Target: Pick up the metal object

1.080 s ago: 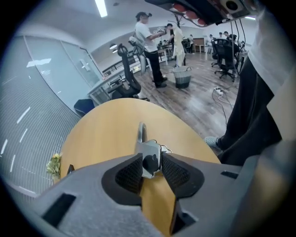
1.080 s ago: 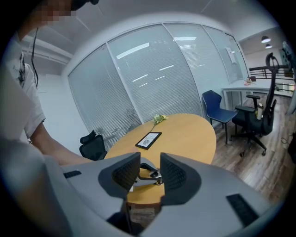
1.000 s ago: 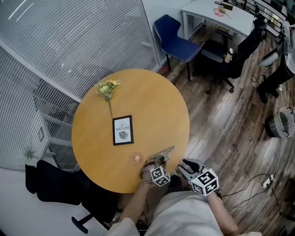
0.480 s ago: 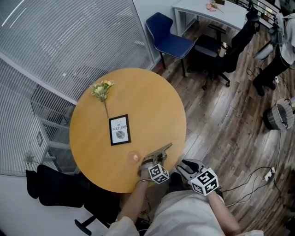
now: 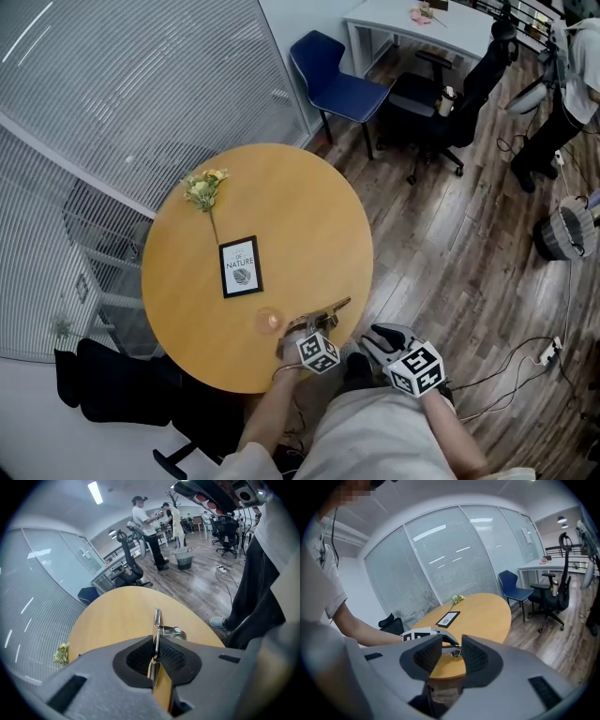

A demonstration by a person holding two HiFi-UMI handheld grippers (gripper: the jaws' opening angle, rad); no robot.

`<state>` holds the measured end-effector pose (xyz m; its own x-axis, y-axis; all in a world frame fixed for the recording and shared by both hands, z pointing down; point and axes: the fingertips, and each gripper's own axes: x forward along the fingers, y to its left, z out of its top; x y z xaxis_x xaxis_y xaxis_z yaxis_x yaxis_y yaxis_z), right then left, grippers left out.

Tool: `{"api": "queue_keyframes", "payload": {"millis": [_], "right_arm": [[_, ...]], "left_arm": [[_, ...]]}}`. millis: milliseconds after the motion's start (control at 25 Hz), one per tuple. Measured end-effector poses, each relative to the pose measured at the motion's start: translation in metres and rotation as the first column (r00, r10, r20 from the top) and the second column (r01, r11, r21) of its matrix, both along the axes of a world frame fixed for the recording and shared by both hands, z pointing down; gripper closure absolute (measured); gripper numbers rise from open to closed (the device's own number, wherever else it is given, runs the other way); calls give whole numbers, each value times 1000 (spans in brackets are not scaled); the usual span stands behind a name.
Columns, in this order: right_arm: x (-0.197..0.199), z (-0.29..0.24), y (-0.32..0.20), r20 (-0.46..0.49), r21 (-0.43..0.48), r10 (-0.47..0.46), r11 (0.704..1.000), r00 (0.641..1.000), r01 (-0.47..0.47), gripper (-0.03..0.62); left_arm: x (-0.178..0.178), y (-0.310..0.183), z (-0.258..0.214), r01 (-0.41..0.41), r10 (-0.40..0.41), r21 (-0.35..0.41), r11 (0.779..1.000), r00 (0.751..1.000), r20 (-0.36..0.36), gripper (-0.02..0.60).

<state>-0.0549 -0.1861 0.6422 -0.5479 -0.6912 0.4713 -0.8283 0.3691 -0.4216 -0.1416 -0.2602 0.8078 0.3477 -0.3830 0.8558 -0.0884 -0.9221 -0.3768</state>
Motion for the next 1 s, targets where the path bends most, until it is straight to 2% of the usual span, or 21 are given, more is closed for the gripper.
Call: {"api": "queue_keyframes", "payload": {"millis": [360, 520, 600, 800, 1000], "right_arm": [[-2, -7, 6, 8, 19, -40, 999, 999, 40, 470], [-1, -9, 8, 14, 27, -56, 998, 998, 56, 470], [1, -10, 10, 18, 30, -61, 998, 998, 61, 470], [11, -11, 17, 22, 46, -72, 996, 997, 71, 470], [22, -11, 23, 27, 54, -84, 995, 996, 83, 470]], "left_arm": [[12, 8, -23, 85, -87, -23, 996, 993, -82, 558], [16, 6, -41, 163, -168, -42, 986, 972, -166, 560], [19, 4, -52, 211, -218, -54, 976, 952, -217, 560], [29, 1, -85, 317, -322, -72, 946, 882, -345, 560], [39, 4, -123, 402, -396, -93, 911, 789, -469, 560]]}}
